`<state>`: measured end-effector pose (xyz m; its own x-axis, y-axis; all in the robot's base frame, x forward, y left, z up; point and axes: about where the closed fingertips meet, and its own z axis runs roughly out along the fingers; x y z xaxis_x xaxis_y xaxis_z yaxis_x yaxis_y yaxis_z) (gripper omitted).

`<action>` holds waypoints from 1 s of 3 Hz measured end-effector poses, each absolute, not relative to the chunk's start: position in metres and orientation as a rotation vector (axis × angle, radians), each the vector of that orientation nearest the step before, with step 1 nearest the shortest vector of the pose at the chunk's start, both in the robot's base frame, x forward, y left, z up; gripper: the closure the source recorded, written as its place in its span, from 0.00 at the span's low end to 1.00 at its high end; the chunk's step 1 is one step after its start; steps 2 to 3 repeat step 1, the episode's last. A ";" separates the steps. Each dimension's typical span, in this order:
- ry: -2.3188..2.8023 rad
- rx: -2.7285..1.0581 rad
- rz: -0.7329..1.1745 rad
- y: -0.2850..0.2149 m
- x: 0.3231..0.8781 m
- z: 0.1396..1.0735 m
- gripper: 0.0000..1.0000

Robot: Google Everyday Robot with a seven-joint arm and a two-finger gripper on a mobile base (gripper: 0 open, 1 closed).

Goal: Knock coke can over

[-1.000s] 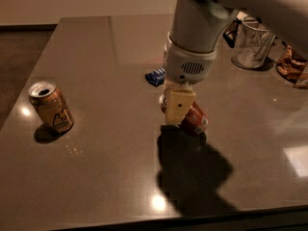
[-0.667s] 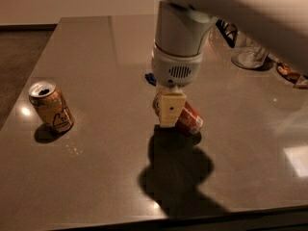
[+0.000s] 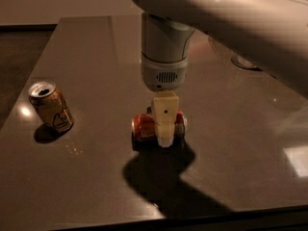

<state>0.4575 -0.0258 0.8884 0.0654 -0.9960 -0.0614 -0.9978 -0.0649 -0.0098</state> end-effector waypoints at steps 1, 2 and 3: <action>2.114 -2.256 0.059 -0.026 0.458 0.888 0.00; 2.114 -2.256 0.059 -0.026 0.458 0.888 0.00; 2.114 -2.256 0.059 -0.026 0.458 0.888 0.00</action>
Offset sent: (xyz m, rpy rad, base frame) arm 0.0000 0.0000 0.0000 0.0000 0.0000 0.0000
